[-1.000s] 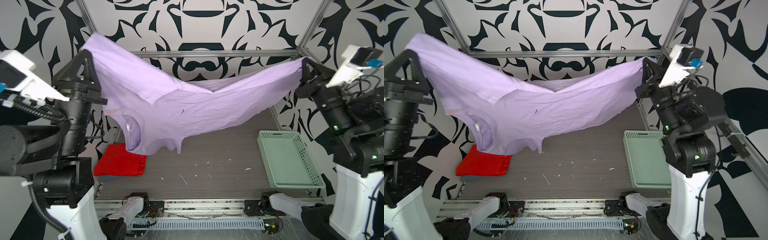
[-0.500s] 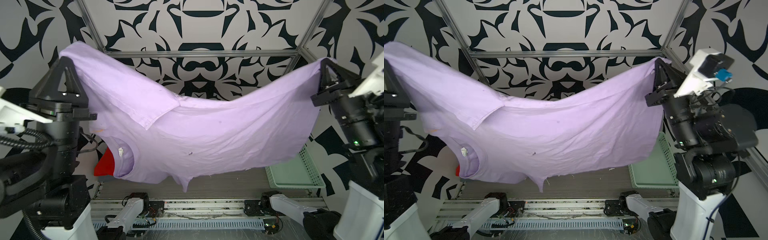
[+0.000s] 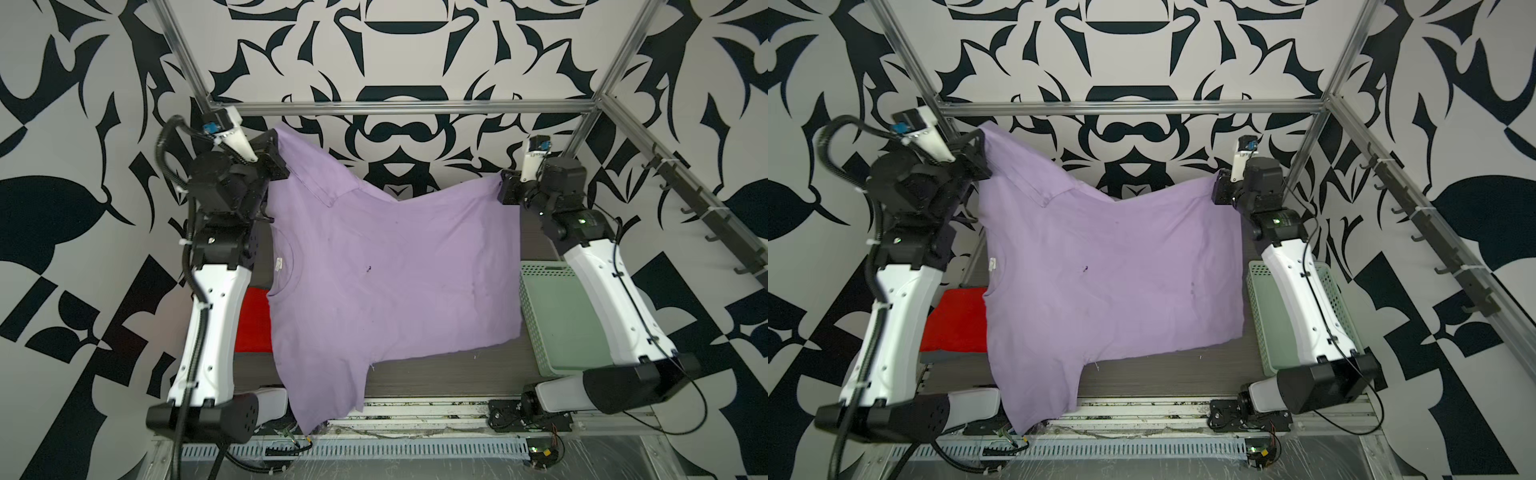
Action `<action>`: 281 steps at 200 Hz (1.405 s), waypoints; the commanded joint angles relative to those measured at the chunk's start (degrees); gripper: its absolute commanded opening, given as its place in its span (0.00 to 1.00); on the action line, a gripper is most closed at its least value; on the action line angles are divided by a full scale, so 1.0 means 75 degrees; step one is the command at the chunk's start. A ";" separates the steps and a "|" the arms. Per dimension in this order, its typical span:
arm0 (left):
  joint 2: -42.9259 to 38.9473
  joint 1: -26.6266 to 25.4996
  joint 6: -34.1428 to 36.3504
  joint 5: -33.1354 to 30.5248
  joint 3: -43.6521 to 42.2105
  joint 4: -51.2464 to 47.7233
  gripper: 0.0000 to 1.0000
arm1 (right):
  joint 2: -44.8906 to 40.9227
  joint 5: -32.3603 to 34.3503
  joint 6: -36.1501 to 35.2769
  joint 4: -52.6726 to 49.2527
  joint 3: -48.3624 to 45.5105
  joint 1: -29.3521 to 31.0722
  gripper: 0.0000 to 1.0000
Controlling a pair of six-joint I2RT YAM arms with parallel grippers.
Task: Fold and stack the t-shirts
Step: 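Lower the shirt onto the table with both grippers, laying it flat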
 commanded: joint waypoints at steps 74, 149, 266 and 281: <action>0.5082 0.0238 -0.0864 0.0441 0.0477 0.1417 0.00 | 0.5278 -0.0161 0.1275 0.1071 0.1900 -0.0263 0.00; 0.6205 0.0673 -0.1703 0.1125 0.1395 0.1000 0.00 | 0.6621 -0.0699 0.1412 -0.0011 0.3652 -0.0586 0.00; 0.2765 0.1211 -0.1894 0.2540 -0.0787 -0.2864 0.00 | 0.4595 -0.2071 0.0071 -0.2448 0.2032 -0.1137 0.00; 0.2518 0.1217 -0.1998 0.2680 -0.1373 -0.2891 0.00 | 0.4386 -0.2093 -0.0044 -0.2508 0.1537 -0.1135 0.00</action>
